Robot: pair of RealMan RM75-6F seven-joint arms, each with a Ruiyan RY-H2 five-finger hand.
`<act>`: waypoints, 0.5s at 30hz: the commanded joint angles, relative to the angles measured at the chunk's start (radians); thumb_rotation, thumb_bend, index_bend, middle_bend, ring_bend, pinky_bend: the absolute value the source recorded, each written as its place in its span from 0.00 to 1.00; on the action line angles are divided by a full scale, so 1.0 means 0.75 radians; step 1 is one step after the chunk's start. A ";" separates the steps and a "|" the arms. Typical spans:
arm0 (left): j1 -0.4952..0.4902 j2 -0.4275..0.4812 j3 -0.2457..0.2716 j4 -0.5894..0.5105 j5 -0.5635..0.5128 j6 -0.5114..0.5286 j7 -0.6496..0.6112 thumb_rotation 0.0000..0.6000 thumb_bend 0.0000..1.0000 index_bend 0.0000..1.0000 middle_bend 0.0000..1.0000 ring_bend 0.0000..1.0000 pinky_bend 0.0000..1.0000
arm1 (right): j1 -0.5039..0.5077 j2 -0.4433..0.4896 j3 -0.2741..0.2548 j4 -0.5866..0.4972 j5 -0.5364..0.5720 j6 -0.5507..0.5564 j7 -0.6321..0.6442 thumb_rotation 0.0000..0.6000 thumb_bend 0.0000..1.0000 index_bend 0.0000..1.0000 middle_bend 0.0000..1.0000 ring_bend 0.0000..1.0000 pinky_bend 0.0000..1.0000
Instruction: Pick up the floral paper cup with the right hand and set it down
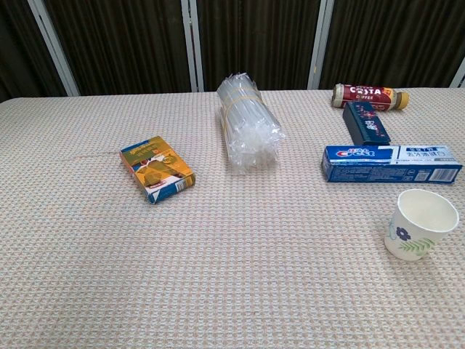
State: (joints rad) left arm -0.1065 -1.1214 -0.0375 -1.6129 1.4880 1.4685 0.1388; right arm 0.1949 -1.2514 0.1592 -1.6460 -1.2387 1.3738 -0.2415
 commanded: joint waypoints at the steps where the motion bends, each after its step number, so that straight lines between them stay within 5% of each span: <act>1: 0.000 0.000 0.001 0.001 0.002 0.001 -0.002 1.00 0.01 0.00 0.00 0.00 0.00 | -0.001 0.001 0.000 -0.001 -0.001 0.002 0.001 1.00 0.05 0.00 0.00 0.00 0.00; 15: 0.000 0.000 0.002 0.006 0.006 0.001 -0.009 1.00 0.01 0.00 0.00 0.00 0.00 | -0.013 0.026 -0.005 -0.046 -0.025 0.021 0.018 1.00 0.05 0.00 0.00 0.00 0.00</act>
State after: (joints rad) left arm -0.1067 -1.1217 -0.0361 -1.6085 1.4923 1.4691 0.1326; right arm 0.1856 -1.2356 0.1554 -1.6751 -1.2544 1.3878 -0.2288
